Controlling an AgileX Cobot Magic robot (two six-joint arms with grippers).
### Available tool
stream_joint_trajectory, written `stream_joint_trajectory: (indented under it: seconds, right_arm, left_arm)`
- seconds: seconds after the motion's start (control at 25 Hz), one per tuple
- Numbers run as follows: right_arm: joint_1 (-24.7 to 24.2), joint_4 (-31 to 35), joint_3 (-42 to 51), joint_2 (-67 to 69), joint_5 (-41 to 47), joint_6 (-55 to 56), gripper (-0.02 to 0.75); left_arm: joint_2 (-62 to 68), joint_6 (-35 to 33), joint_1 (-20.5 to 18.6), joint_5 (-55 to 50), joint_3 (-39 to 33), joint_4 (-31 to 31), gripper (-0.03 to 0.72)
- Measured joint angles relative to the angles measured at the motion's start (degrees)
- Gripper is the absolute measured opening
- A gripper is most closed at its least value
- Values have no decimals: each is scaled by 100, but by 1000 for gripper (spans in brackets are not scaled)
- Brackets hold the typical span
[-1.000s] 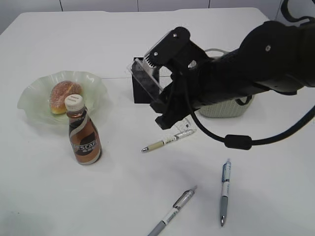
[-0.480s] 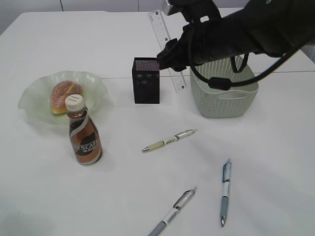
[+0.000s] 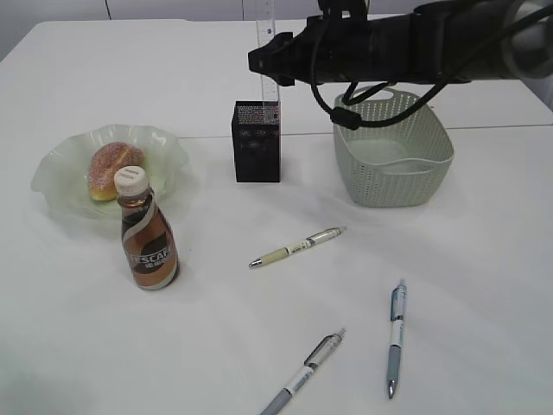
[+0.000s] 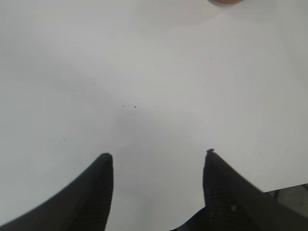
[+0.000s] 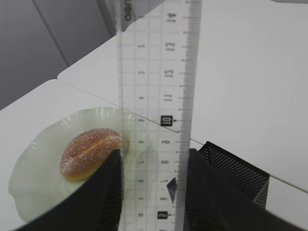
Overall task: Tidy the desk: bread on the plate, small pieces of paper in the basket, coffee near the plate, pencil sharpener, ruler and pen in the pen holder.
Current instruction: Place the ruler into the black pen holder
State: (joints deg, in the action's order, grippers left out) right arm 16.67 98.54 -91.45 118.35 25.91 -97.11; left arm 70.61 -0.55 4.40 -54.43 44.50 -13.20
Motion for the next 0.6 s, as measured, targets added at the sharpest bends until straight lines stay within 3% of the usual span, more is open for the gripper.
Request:
stream_joint_trajectory:
  seconds: [0.2, 0.6]
  right_arm:
    - [-11, 349, -255, 450, 435, -1051, 280]
    - [-229, 371, -1354, 1368, 696, -1181, 279]
  left_arm:
    - [0, 0, 0, 0, 0, 0, 434]
    - [0, 0, 0, 0, 0, 45, 434]
